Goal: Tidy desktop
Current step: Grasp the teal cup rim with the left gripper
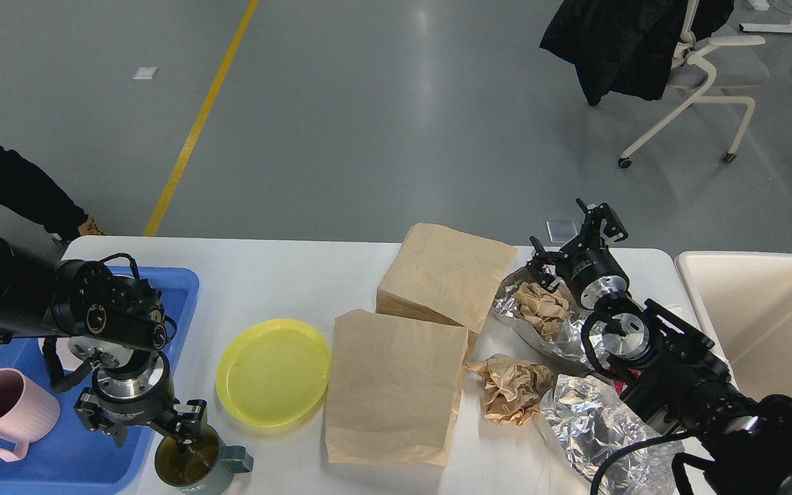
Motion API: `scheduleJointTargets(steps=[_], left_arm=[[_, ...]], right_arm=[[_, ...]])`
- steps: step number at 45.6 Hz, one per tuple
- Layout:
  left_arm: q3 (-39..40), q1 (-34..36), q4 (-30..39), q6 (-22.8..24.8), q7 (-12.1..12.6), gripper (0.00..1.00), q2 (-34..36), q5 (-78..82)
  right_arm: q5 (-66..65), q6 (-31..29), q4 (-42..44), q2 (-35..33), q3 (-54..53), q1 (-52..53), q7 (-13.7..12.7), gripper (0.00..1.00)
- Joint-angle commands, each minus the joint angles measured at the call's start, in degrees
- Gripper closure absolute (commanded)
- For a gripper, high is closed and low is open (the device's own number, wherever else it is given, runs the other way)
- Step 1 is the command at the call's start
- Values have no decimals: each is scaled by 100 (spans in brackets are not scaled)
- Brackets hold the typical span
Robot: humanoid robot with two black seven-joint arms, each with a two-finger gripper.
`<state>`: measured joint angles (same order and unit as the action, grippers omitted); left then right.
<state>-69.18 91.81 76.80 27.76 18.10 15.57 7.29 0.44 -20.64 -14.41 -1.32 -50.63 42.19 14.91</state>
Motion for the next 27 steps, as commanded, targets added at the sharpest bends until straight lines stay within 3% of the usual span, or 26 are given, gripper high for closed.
scheduleJointTargets(steps=[1, 23, 27], left_arm=[[19, -128, -139, -51, 0, 20, -71, -8], [239, -479, -183, -473, 0, 20, -379, 1], [248, -479, -183, -473, 0, 24, -379, 1]], right_arm=[[0, 7, 0, 0, 0, 0, -5, 0], [0, -1, 0, 0, 0, 0, 3, 0], [0, -1, 0, 0, 0, 0, 3, 0]])
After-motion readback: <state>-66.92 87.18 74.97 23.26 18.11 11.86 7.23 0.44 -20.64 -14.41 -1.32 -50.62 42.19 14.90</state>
